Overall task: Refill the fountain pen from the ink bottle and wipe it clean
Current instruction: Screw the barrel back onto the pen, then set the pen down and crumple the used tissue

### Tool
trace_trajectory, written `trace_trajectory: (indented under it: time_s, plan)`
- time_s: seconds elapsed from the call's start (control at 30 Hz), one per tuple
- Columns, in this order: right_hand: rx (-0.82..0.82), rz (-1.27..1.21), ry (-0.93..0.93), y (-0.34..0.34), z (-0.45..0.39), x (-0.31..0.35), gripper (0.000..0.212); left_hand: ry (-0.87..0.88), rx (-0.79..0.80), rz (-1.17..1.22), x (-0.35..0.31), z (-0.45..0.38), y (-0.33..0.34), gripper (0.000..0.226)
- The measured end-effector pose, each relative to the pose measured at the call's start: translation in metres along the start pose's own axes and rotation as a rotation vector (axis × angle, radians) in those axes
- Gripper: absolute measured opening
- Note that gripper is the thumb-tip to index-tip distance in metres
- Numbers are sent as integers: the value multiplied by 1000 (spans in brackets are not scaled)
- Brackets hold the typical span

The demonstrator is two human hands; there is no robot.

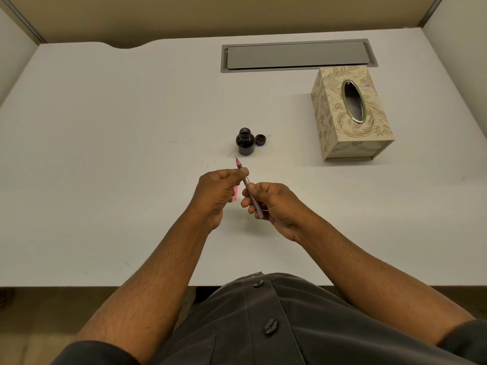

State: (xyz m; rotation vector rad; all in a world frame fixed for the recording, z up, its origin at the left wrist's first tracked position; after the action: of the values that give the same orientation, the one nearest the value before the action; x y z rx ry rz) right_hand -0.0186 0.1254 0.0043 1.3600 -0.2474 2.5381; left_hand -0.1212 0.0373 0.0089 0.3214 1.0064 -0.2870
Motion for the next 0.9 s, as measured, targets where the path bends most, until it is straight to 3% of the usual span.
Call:
trace_trajectory:
  time_s: [0.4, 0.6, 0.73, 0.9]
  plan:
    - [82, -130, 65, 7, 1, -12, 24, -47, 64, 31, 8, 1, 6, 11]
    - [-194, 352, -103, -19, -2, 2, 14, -47, 51, -25, 13, -1, 5, 15]
    - [-309, 472, -119, -24, -4, 6, 7, -58, 64, -47, 18, -3, 7, 20]
    - [-408, 568, -69, -42, -13, 0, 4, -121, 41, -85, 28, -11, -2, 41]
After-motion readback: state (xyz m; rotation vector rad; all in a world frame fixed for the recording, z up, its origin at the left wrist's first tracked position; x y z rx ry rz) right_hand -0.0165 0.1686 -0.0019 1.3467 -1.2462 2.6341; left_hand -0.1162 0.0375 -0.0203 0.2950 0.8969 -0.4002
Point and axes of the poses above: each hand's wrist, its own z-axis away from the middle knuckle, its own y-axis out of the palm, x = y × z, the point moved 9 cm from there along -z, towards the middle knuckle, and after that the axes turned 15 degrees about z, right-handed, at the moved point
